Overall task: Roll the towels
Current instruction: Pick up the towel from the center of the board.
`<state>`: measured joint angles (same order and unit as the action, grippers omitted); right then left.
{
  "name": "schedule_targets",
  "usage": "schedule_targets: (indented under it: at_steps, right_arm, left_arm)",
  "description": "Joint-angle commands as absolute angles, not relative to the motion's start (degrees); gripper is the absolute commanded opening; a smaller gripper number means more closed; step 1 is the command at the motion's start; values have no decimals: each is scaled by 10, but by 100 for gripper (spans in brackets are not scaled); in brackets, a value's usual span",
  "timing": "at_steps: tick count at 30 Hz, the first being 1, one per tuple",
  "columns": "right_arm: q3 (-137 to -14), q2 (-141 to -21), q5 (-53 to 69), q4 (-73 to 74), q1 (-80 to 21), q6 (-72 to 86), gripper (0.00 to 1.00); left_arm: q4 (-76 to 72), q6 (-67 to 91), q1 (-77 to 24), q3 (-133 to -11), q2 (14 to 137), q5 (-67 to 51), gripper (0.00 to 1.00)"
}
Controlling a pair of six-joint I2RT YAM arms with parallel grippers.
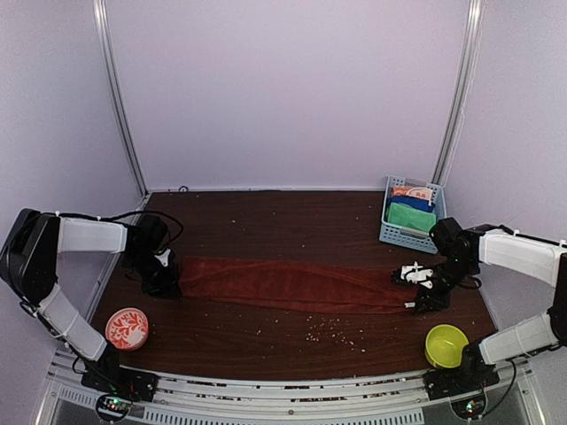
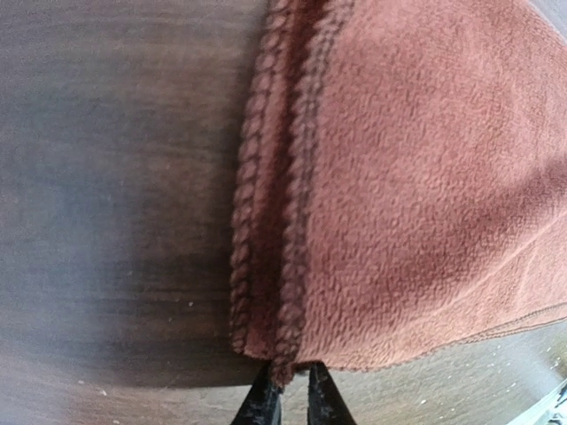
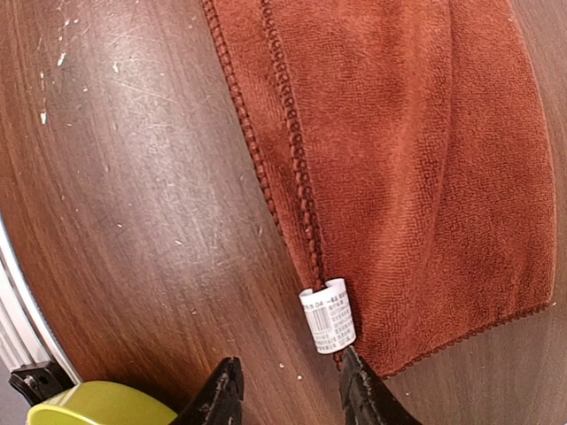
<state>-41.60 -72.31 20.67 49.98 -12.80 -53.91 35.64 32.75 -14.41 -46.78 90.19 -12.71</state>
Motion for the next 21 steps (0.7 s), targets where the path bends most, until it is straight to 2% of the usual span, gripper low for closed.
schedule_targets:
  at_steps: [1, 3, 12, 21]
  right_arm:
    - [-421, -724, 223, 513, -131, -549, 40]
    - [-421, -728, 221, 513, -131, -548, 40]
    - [-427, -727, 205, 511, -131, -533, 39]
    - [-440, -752, 212, 512, -131, -549, 43]
  left_arm:
    - [320, 332, -144, -461, 906, -134, 5]
    - [320, 332, -144, -463, 907, -137, 0]
    - [378, 324, -144, -489, 867, -144, 0]
    - [425, 314, -144, -531, 846, -140, 0]
